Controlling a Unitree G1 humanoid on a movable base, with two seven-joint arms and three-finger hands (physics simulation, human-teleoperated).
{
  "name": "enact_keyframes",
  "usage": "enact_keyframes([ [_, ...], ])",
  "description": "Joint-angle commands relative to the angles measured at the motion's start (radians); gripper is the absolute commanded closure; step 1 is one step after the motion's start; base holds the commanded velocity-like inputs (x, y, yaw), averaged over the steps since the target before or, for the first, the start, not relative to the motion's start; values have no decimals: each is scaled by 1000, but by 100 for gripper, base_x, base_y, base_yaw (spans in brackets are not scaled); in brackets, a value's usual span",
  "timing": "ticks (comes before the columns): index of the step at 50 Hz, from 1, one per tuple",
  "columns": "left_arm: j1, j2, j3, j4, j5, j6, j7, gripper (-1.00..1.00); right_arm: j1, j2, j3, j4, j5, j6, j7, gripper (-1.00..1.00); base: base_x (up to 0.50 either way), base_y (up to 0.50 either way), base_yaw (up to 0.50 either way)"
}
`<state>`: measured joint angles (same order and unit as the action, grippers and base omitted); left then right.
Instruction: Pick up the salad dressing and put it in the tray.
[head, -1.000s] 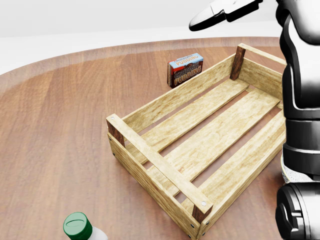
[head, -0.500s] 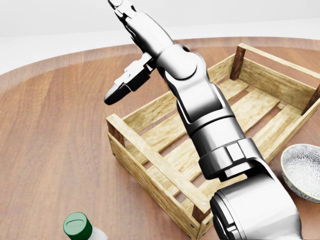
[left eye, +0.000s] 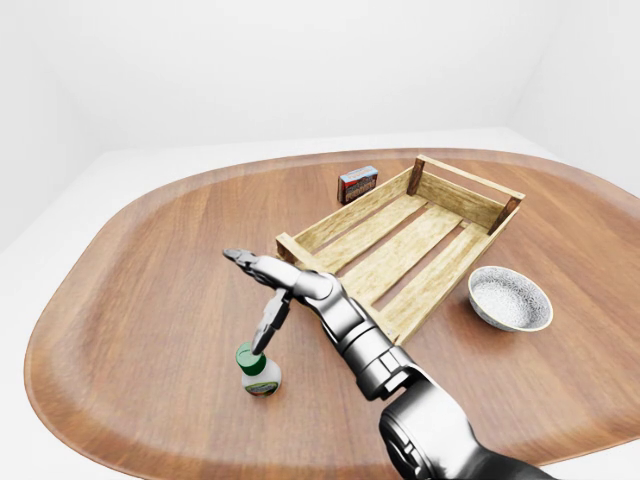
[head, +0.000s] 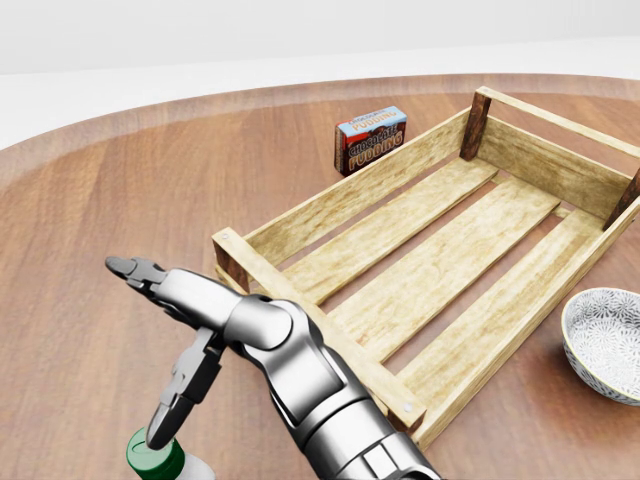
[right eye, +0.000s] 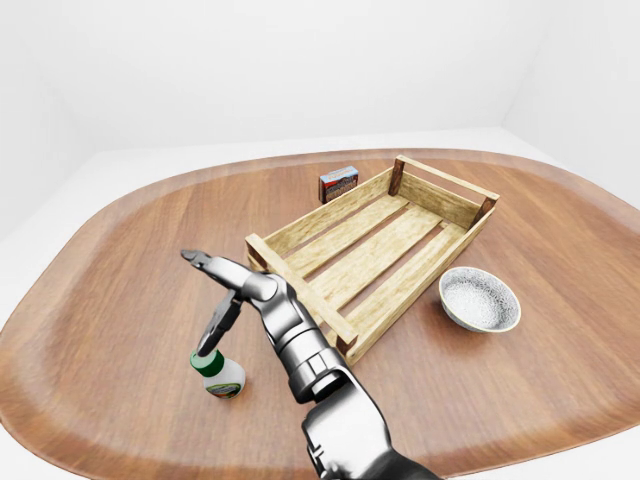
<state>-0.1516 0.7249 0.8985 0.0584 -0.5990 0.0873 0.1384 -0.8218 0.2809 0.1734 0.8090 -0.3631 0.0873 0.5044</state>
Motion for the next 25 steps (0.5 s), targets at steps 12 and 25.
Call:
enact_keyframes([
  [12, -3, -5, -12, 12, 3, 0, -8, -100, 188, 65, 78, -95, -101, 0, 194, -100, 0, 0, 0],
  [25, -8, -11, -26, 10, 7, 0, -7, -100, 4, 55, 74, 182, -248, 0, 194, -100, 0, 0, 0],
])
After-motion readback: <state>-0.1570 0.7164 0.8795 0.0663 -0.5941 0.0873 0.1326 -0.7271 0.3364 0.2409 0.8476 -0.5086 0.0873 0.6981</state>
